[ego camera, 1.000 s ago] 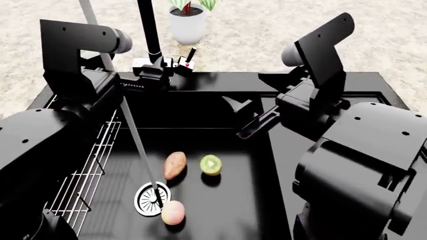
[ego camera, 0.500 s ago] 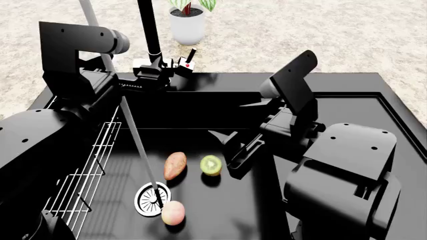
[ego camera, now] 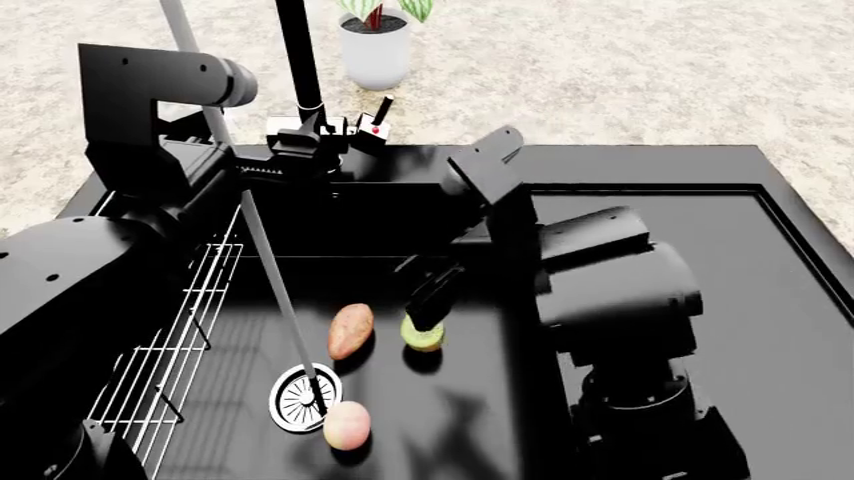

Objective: Pick the apricots and kiwis from the sink and place them in one bowl. Place the sweet potato in the other bowl. Then turn off the sink faucet.

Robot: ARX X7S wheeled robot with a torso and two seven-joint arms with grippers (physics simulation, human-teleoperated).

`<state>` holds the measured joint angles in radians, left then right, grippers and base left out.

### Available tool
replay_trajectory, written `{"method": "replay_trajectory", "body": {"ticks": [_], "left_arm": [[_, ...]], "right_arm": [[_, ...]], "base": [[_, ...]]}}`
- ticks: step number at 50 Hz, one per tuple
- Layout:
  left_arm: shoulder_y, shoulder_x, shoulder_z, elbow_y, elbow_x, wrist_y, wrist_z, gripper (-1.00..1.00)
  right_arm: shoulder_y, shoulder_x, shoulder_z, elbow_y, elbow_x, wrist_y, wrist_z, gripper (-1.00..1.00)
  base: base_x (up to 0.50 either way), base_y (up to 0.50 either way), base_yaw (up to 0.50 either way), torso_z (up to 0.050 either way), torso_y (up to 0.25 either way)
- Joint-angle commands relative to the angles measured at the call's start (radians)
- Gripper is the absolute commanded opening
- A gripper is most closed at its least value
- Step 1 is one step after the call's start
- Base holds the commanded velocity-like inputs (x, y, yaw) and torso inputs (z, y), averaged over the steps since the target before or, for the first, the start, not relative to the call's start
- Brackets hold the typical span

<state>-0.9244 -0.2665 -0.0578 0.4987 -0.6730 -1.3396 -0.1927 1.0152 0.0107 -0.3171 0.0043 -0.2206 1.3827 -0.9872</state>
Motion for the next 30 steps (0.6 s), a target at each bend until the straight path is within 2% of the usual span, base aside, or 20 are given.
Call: {"method": "replay_trajectory", "body": {"ticks": [1,18,30], "left_arm": [[-0.001,-0.004,0.010,-0.014,0.002,0.015,-0.004,1.00],[-0.001,-0.010,0.005,-0.033,-0.006,0.030,-0.006,1.00],[0.008,-0.016,0.008,-0.043,-0.008,0.046,-0.005,1.00]], "right_arm": [[0.026,0.015,-0.023,0.152,0.190,-0.031,0.159,1.00],[0.017,0.033,-0.088,0.256,0.208,-0.035,0.191,1.00],[0.048,0.020,-0.105,0.466,0.236,-0.175,0.202,1.00]], "base": [[0.00,0.00,0.00,0.000,0.000],[0.00,0.00,0.00,0.000,0.000],[0.00,0.00,0.00,0.000,0.000]]}}
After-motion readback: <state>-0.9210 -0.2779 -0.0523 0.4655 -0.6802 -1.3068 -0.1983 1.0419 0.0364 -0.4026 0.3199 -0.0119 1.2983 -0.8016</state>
